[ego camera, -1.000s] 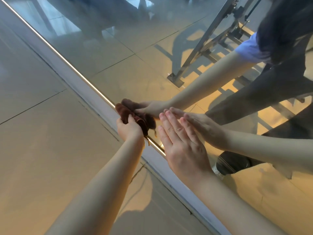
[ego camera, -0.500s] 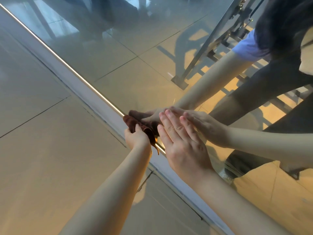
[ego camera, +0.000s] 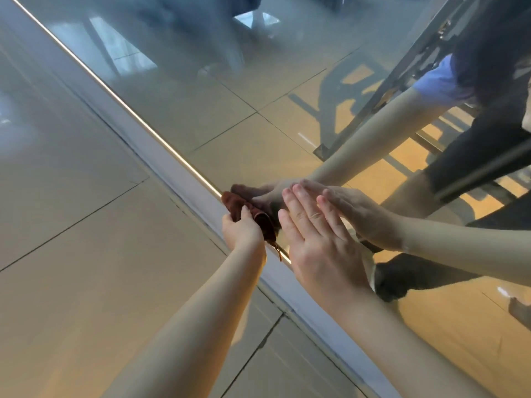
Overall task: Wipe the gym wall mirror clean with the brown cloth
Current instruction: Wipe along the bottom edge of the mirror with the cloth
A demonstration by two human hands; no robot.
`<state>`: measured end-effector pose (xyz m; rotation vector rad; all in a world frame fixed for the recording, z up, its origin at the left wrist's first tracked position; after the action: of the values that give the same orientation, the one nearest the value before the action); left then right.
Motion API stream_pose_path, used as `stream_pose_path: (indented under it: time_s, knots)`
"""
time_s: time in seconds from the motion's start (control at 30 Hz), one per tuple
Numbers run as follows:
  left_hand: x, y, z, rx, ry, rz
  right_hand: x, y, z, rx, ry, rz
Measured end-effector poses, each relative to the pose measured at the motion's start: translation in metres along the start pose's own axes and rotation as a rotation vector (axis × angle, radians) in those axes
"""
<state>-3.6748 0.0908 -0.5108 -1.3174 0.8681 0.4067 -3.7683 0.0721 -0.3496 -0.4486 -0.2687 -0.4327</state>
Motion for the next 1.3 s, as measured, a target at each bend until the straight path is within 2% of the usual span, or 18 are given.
stream_pose_path:
  time_s: [0.23,0.63,0.9,1.03,1.17,1.3]
  knots:
    - [0.025,-0.031,0.007,-0.019,-0.033,-0.034,0.029,0.010,-0.015,0.018,-0.041,0.027]
    - [0.061,-0.058,0.017,-0.038,-0.045,0.009,0.076,0.030,-0.026,0.082,-0.021,0.003]
    - [0.095,-0.086,0.027,-0.054,-0.064,0.020,0.120,0.046,-0.041,-0.002,0.024,0.067]
    - [0.104,-0.121,0.033,-0.009,-0.066,-0.100,0.141,0.052,-0.044,-0.001,0.047,0.059]
    - [0.087,-0.128,0.031,0.036,0.029,-0.231,0.160,0.060,-0.047,-0.010,0.064,0.038]
    - [0.128,-0.148,0.033,0.001,-0.014,-0.183,0.180,0.070,-0.052,0.011,0.059,0.021]
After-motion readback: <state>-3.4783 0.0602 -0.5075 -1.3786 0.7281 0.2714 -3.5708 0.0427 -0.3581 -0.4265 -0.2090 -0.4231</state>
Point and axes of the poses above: each hand's wrist, its own x-axis towards the middle knuckle, its own z-axis out of the back of the hand, y = z × x, the point moved 9 cm from there along x, towards the middle knuckle, and after that the axes turned 5 degrees about x, right-handed, at the moved point
